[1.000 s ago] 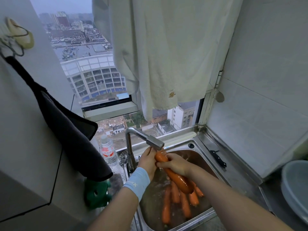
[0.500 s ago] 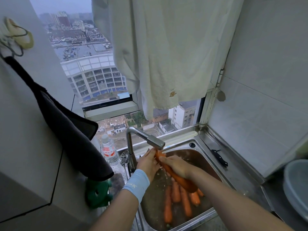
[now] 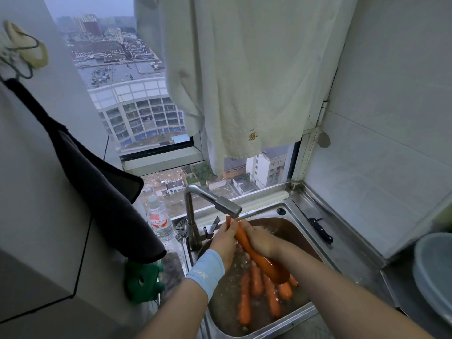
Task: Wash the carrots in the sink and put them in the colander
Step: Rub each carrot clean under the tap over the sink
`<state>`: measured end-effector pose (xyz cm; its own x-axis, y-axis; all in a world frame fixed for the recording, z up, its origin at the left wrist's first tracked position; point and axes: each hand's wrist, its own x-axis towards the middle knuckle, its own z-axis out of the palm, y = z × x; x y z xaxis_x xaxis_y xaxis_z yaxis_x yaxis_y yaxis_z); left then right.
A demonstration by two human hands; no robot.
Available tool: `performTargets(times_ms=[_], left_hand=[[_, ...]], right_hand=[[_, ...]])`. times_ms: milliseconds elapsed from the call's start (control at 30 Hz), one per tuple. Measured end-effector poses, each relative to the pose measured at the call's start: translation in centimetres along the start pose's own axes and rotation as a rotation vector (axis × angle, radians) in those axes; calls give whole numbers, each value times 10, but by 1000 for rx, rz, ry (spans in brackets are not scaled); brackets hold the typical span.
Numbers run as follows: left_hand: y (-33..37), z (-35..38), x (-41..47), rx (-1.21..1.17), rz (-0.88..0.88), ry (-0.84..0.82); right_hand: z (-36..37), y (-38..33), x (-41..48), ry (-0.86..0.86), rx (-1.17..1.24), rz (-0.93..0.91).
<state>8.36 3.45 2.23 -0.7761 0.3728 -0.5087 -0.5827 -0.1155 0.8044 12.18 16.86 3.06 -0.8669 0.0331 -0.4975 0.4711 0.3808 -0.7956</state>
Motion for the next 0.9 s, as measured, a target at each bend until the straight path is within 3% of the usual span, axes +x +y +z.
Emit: performTargets(times_ms=[167,300,533,633,900], left_hand=[[2,0,10,205,-24,98],[11,-1,23,79,-45,230],[15,-11,38,47,-65,317],[16,-16,29,42,-77,240],[15,-31,11,230,-225,-71]], right_hand=[[6,-4,2,-14,92,22],[10,-2,8,-83,186,-35],[12,-9,15,-69,-123,-49],[19,-9,15,-40,-200,-55],[35,-27,25,141,1,-97]])
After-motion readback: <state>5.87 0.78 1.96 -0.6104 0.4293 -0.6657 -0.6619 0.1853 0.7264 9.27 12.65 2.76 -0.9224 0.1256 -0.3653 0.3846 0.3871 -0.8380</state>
